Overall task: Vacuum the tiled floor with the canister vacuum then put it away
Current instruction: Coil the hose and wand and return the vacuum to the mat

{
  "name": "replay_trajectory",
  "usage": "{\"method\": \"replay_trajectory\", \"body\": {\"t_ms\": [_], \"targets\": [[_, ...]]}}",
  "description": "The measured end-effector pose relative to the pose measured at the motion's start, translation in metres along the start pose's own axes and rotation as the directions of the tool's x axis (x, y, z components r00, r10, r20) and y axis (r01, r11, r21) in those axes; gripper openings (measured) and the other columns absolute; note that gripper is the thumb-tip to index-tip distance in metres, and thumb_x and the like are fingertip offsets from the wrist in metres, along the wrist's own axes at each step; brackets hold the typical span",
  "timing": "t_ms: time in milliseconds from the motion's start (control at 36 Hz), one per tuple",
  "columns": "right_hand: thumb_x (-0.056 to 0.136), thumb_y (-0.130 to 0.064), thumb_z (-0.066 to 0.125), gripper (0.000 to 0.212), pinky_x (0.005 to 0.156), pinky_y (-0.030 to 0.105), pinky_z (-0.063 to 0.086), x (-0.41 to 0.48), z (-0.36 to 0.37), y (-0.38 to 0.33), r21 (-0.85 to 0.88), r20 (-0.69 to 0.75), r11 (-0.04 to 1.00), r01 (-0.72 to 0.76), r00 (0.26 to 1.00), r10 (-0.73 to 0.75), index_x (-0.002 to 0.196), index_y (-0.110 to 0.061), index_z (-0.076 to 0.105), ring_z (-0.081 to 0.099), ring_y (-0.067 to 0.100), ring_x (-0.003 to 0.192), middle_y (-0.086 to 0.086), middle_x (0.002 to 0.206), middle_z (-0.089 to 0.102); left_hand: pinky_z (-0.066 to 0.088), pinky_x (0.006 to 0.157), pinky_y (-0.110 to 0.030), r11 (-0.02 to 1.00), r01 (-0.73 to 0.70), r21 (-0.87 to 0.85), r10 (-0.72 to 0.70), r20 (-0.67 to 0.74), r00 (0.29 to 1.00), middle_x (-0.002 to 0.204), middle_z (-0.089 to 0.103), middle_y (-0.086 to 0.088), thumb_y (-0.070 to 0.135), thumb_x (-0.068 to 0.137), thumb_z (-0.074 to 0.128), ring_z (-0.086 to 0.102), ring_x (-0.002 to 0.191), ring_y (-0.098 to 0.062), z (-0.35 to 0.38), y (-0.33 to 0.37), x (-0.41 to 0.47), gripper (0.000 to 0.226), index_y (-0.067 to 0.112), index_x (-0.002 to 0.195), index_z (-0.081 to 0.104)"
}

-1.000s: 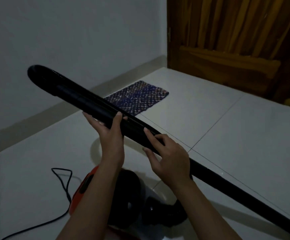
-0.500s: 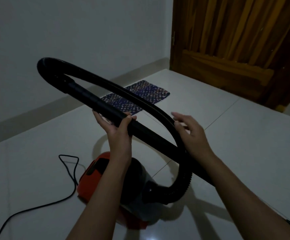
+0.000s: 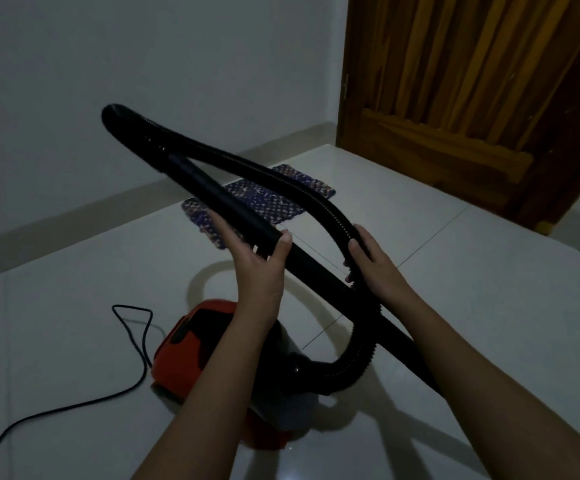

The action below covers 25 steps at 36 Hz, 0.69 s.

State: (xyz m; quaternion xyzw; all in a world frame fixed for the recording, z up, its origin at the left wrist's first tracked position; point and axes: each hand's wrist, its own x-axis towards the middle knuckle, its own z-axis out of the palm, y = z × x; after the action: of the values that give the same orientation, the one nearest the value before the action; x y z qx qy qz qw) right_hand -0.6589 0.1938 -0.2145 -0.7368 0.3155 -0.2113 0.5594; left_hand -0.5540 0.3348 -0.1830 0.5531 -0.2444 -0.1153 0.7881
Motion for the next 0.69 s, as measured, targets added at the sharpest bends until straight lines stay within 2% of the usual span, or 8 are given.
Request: {"method": "replay_trajectory", "body": {"t_ms": [83,139,167,250,361,500,611,694], "targets": [[0.09,-0.055,0.051,0.076,0.091,0.03,0.048,-0.013,-0.002,-0.007,-0.033,0.044,0.994,0.106,0.994,-0.105,0.153,-0.037,0.011,0.058,0.015,0.107,-0.004,0.141,0.043,0.036,0.11,-0.031,0.998,-0.058,-0.002,0.058,-0.003,0.998,0.152,0.019,0.012,0.0,0.086,0.063,0.04,0.128,0.006,0.01,0.001,0.006,0.102,0.036,0.148,-0.009],[0.075,-0.064,0.062,0.1,0.106,0.029,0.033,-0.023,-0.004,-0.012,-0.095,0.086,0.985,0.147,0.987,-0.139,0.152,-0.041,0.002,0.038,0.009,0.131,-0.011,0.153,0.024,0.037,0.105,-0.024,0.998,-0.065,0.008,0.065,0.007,0.998,0.142,0.023,0.023,0.0,0.086,0.062,0.044,0.113,0.021,0.016,0.003,0.011,0.101,0.034,0.148,-0.01],[0.068,-0.067,0.067,0.111,0.105,0.028,0.029,-0.028,-0.004,-0.013,-0.136,0.102,0.98,0.147,0.986,-0.134,0.151,-0.042,-0.002,0.032,0.007,0.133,-0.013,0.151,0.022,0.036,0.107,-0.026,0.998,-0.061,0.014,0.061,0.01,0.998,0.142,0.023,0.022,0.001,0.086,0.062,0.044,0.118,0.016,0.017,0.003,0.012,0.101,0.035,0.148,-0.01],[0.058,-0.066,0.074,0.127,0.103,0.029,0.03,-0.037,0.001,-0.018,-0.247,0.097,0.962,0.116,0.991,-0.094,0.15,-0.042,-0.012,0.03,0.013,0.135,-0.008,0.15,0.019,0.032,0.114,-0.044,0.997,-0.074,0.038,0.073,0.032,0.997,0.158,0.01,0.002,0.01,0.084,0.066,0.029,0.141,-0.016,0.021,0.01,0.013,0.102,0.043,0.146,-0.008],[0.064,-0.07,0.069,0.123,0.103,0.041,0.04,-0.039,0.007,-0.024,-0.375,0.038,0.923,0.084,0.996,-0.075,0.149,-0.042,-0.016,0.037,0.021,0.134,-0.003,0.152,0.019,0.031,0.114,-0.05,0.997,-0.079,0.017,0.078,0.046,0.996,0.16,0.005,-0.002,0.014,0.082,0.069,0.024,0.144,-0.022,0.019,0.009,0.017,0.101,0.049,0.143,-0.003],[0.068,-0.072,0.064,0.117,0.095,0.042,0.043,-0.035,0.008,-0.023,-0.46,0.013,0.884,0.085,0.996,-0.089,0.149,-0.041,-0.014,0.043,0.022,0.129,0.0,0.15,0.024,0.035,0.111,-0.051,0.997,-0.07,0.04,0.068,0.063,0.996,0.157,0.015,-0.01,0.022,0.077,0.072,0.031,0.141,-0.025,0.014,0.008,0.022,0.099,0.058,0.137,0.002],[0.07,-0.072,0.061,0.11,0.091,0.041,0.048,-0.028,0.011,-0.016,-0.53,0.024,0.833,0.162,0.984,-0.176,0.149,-0.042,-0.01,0.05,0.022,0.121,0.001,0.142,0.034,0.036,0.111,-0.039,0.997,-0.063,0.037,0.06,0.064,0.996,0.145,0.025,0.015,0.009,0.084,0.068,0.042,0.127,-0.002,0.008,0.0,0.021,0.105,0.044,0.145,-0.01],[0.073,-0.069,0.062,0.107,0.092,0.043,0.048,-0.018,0.009,-0.012,-0.536,0.091,0.821,0.197,0.98,-0.176,0.148,-0.045,-0.01,0.051,0.021,0.119,-0.001,0.139,0.036,0.036,0.108,-0.025,0.997,-0.065,0.043,0.064,0.018,0.998,0.146,0.021,0.012,0.005,0.086,0.064,0.041,0.123,0.006,0.006,-0.007,0.016,0.104,0.035,0.146,-0.016]]}}
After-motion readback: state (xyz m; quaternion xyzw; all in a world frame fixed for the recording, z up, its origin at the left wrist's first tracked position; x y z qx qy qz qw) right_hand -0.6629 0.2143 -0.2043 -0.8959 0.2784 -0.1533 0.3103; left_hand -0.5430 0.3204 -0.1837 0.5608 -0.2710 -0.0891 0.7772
